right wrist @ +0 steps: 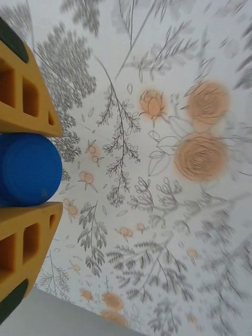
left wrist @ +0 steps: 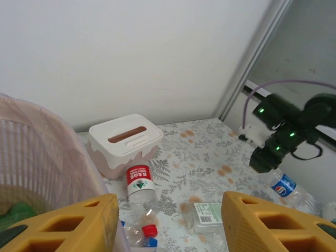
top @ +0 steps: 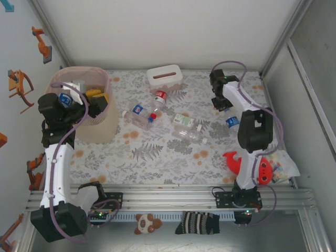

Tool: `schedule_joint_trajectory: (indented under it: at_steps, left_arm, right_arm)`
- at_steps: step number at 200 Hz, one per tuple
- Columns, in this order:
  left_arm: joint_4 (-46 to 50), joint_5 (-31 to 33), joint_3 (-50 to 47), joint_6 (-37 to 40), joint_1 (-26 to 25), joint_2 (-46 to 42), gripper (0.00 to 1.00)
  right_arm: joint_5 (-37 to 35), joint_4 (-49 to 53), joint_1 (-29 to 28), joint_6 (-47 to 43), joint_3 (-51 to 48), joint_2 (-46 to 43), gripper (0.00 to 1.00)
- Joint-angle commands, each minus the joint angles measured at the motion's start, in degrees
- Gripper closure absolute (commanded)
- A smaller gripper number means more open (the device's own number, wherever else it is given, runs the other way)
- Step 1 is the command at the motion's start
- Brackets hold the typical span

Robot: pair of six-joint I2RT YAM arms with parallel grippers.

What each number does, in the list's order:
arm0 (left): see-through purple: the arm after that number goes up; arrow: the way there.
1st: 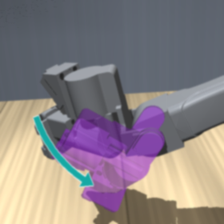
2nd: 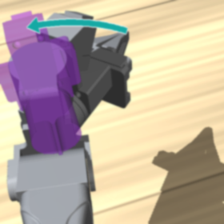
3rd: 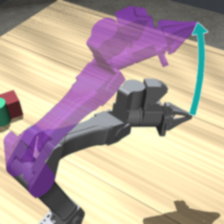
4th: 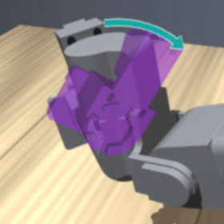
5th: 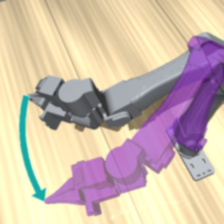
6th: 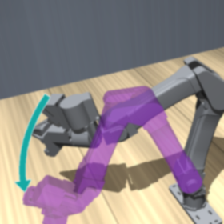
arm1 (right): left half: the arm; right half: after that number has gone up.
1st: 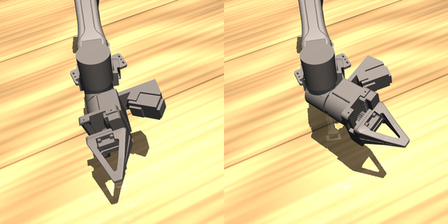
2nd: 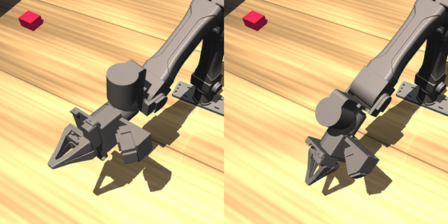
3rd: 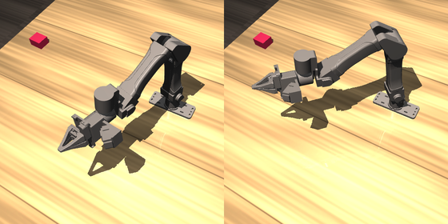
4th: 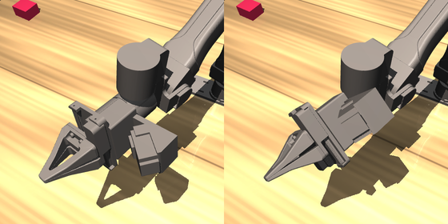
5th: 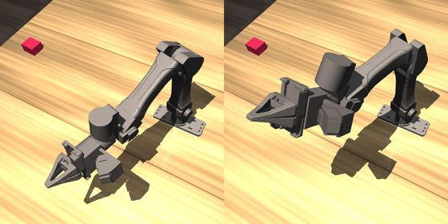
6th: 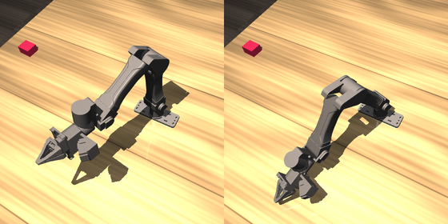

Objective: Put the plastic bottles in the bin

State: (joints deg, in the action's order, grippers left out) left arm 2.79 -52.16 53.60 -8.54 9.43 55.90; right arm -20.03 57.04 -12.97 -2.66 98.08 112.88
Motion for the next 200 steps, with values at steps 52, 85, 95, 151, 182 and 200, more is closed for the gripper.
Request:
schedule_joint_trajectory:
  at_steps: [52,85,95,151,182,200]
  left_arm:
    - [-2.3,-1.9,1.24,-1.04,-4.72,0.82,0.4]
    - [-2.02,-0.9,3.76,-1.74,-10.26,1.39,0.36]
    - [-2.08,-0.11,4.75,-2.05,-12.57,1.92,0.35]
    - [-6.44,4.0,11.58,-7.28,-27.73,8.73,0.25]
    - [-5.29,5.11,18.19,-7.54,-35.67,15.53,0.18]
    - [-3.73,5.18,22.72,-7.68,-39.51,19.75,0.15]
  right_arm:
    - [25.79,-7.86,0.14,10.74,-1.87,-20.73,0.8]
    - [36.82,-15.41,0.13,14.75,-5.04,-27.71,0.81]
    - [39.72,-18.1,0.06,16.2,-6.24,-29.64,0.81]
    - [53.96,-32.75,-1.43,23.19,-11.38,-36.94,0.81]
    - [58.26,-39.05,-3.17,25.93,-12.91,-40.02,0.81]
    - [60.15,-41.33,-4.34,26.9,-13.17,-41.09,0.8]
